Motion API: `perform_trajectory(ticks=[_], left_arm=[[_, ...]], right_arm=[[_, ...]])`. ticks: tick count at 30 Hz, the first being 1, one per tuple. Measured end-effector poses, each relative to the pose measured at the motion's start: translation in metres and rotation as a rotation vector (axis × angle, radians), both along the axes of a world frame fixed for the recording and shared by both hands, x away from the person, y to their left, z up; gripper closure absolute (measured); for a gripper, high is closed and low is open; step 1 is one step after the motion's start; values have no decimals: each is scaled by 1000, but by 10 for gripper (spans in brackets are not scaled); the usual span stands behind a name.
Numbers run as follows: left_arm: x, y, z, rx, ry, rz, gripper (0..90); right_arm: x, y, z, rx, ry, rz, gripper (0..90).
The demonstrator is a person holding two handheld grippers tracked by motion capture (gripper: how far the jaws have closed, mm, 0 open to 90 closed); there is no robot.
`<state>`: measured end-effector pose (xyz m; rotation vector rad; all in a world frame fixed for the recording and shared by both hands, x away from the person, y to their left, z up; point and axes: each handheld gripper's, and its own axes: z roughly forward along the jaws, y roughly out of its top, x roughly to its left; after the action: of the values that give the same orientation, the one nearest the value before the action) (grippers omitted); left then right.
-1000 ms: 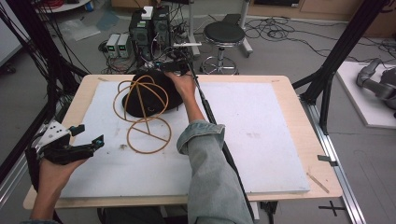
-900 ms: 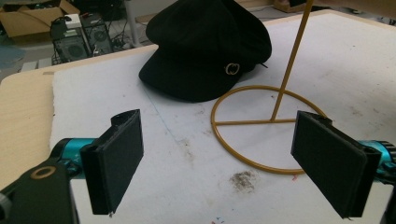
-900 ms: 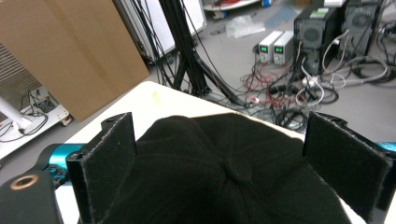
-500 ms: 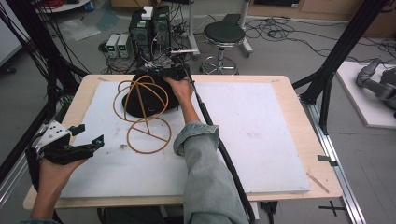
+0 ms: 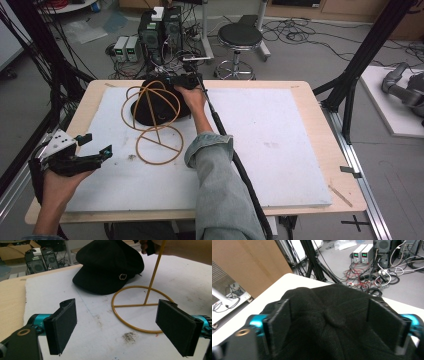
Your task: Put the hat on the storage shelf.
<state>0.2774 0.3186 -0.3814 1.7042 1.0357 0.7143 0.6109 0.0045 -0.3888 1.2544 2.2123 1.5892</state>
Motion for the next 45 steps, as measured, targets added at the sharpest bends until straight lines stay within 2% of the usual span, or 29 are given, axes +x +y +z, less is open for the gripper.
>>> perform_trajectory(ticks=[3,4,6,7,8,11,12,13,17,21,26,28,29,32,33,42,43,45], left_arm=[[0,0,1,0,-3,1,177],[0,0,1,1,-3,1,177],[0,0,1,0,-3,0,177],[0,0,1,1,-3,1,177],[0,0,1,0,-1,1,177],[-1,0,1,0,-3,0,177],[-1,0,1,0,-3,0,177],[-1,0,1,2,-3,-1,177],[-1,1,2,-3,-6,1,178],[-1,1,2,-4,-8,1,178],[-1,1,3,-2,-9,1,178],[-1,0,3,-5,-9,1,178],[-1,0,3,-3,-12,-3,178],[-1,-1,3,-3,-12,-3,178],[-1,-1,3,-1,-10,-5,178],[1,-6,3,2,-11,-14,178],[2,-6,3,6,-9,-16,178],[2,-5,3,5,-9,-14,178]], right_arm=[[0,1,-4,-3,15,9,311],[0,1,-4,-3,15,9,311],[-1,4,-4,-21,0,21,410],[-1,4,-4,-21,0,21,410],[-2,6,-2,-37,-7,23,463],[-3,7,-2,-49,-4,15,538],[-3,7,-2,-49,-4,15,538],[-5,7,0,-77,-7,5,619],[-6,7,2,-99,-27,-2,648],[-11,6,14,-113,-67,-31,679],[-15,3,24,-106,-83,-44,688],[-17,2,30,-105,-100,-49,690],[-19,1,37,-111,-126,-60,692],[-21,-2,43,-105,-136,-74,694],[-23,-7,51,-96,-152,-88,694],[-34,-33,87,-62,-223,-146,694],[-34,-33,87,-62,-223,-146,694],[-37,-46,100,-41,-241,-170,694]])
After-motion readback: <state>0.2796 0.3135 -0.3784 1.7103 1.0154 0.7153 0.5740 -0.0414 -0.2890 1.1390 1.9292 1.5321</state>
